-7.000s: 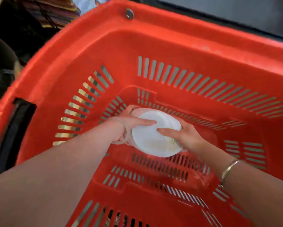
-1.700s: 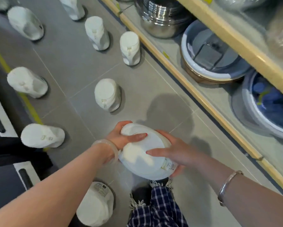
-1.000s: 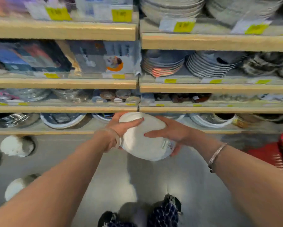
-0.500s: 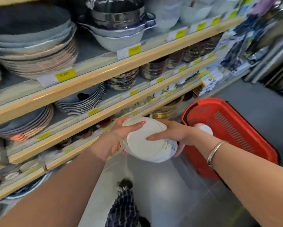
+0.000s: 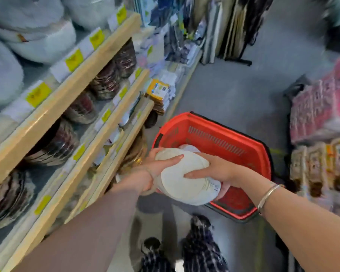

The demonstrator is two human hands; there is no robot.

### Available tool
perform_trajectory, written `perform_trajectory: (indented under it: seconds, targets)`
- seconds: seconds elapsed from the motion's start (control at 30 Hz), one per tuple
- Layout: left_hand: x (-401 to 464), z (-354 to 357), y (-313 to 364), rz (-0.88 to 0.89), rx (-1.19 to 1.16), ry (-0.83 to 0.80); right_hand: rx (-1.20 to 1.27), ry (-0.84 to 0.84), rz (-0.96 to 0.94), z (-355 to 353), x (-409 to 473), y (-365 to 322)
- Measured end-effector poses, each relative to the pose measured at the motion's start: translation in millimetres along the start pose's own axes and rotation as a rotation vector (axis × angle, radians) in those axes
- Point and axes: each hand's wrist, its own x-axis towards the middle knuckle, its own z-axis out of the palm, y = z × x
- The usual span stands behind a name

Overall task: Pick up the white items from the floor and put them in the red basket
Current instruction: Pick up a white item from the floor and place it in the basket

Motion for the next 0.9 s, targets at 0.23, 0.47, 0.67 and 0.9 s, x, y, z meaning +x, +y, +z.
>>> perform_trajectory:
  seconds: [0.23, 0.47, 0.67, 0.9]
  targets:
    - [89.5, 108.7, 33.0, -0.050, 0.018, -0.055, 0.097, 0.041, 0.088, -114.1, 55.7, 56.8]
    - [190.7, 165.9, 24.9, -0.093, 0.122, -0.091, 0.107, -0.008, 0.128, -173.1, 141.0, 111.0]
    - [295.3, 213.2, -31.2, -0.156, 0.121, -0.198, 0.242, -0.010, 0.347, -184.8, 235.3, 193.9]
    - [411.7, 260.5, -113.6, -0.205, 0.197, -0.214, 0.298, -0.008, 0.400, -188.3, 330.4, 292.4]
